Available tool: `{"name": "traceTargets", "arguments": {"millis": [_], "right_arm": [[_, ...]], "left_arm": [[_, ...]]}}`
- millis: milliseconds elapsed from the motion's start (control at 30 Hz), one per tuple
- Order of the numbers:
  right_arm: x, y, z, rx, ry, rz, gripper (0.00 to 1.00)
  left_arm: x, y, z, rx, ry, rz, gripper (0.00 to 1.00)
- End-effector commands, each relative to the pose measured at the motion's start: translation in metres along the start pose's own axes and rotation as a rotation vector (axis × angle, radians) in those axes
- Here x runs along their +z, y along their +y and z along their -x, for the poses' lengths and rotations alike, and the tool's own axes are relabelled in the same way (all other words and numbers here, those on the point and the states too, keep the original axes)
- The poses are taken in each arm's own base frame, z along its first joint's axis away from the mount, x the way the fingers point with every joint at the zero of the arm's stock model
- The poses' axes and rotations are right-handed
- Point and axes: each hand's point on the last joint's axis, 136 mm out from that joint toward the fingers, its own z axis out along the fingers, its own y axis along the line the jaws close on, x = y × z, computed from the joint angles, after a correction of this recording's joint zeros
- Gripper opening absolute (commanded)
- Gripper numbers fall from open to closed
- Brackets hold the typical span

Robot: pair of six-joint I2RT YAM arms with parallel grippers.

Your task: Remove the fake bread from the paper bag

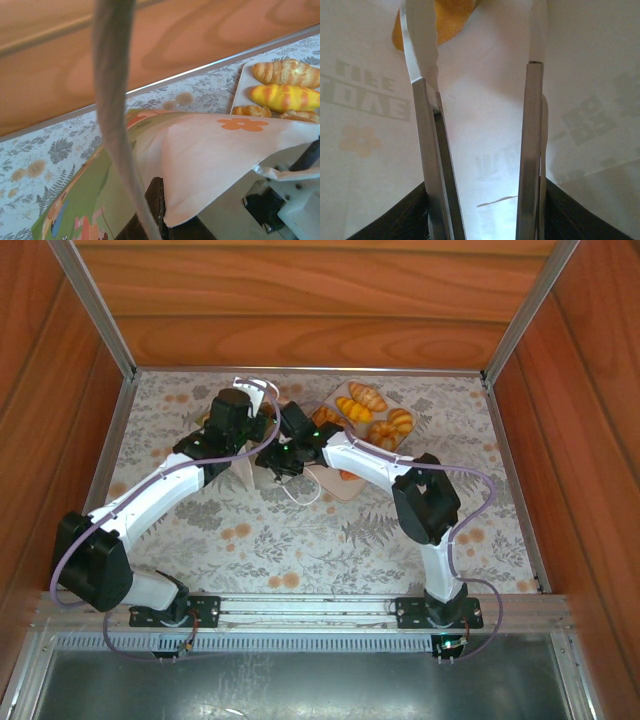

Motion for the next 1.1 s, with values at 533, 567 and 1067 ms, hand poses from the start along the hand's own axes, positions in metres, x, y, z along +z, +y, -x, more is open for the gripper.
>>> {"name": "traceTargets", "arguments": {"millis": [533,567,1067], "right_arm": [[0.018,0.008,0.025,0.139,0.007,0.119,0.59],[0.018,0.008,0.026,0.142,0.004,0.121,0.60],[0.031,0.004,0.034,0.170,0.001,0.108,0.40]], "left_arm": [[0.002,-0.015,0.003,0.007,-0.016,-0.045,0.00],[0.002,-0.014,0.003,0.007,-0.016,-0.046,0.00],[-0.003,-0.025,0.002,0.031,-0.025,-0.096,0.00]]}}
